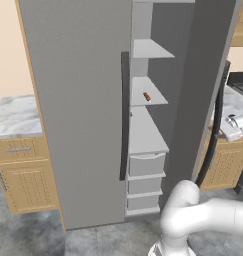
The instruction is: Store the kebab skewer in the freezer for long-term storage. Close the freezer door after placing the cooked food.
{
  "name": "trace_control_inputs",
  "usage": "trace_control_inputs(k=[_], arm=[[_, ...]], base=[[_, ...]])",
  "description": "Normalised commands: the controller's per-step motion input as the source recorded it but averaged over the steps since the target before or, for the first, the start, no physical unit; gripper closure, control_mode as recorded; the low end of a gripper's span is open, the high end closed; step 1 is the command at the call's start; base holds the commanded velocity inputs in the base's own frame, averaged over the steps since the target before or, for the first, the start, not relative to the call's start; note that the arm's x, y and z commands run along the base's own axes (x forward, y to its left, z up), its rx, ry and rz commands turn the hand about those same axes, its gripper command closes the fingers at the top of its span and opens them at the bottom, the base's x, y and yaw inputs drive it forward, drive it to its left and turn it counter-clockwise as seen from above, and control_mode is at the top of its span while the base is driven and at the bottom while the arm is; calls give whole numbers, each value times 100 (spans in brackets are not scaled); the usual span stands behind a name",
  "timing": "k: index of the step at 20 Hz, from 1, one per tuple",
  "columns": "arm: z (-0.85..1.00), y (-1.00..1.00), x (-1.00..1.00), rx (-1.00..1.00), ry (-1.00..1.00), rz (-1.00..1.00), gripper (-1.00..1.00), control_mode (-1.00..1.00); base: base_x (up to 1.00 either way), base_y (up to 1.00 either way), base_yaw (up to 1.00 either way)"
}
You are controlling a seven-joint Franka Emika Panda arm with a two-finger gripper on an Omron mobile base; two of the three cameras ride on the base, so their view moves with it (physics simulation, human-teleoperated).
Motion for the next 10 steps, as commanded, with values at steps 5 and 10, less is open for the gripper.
trace_control_inputs(k=[5,10], arm=[[-4,56,0,0,8,6,-100,-100],[-1,93,-2,0,1,-3,-100,-100]], base=[[0,0,0],[0,0,0]])
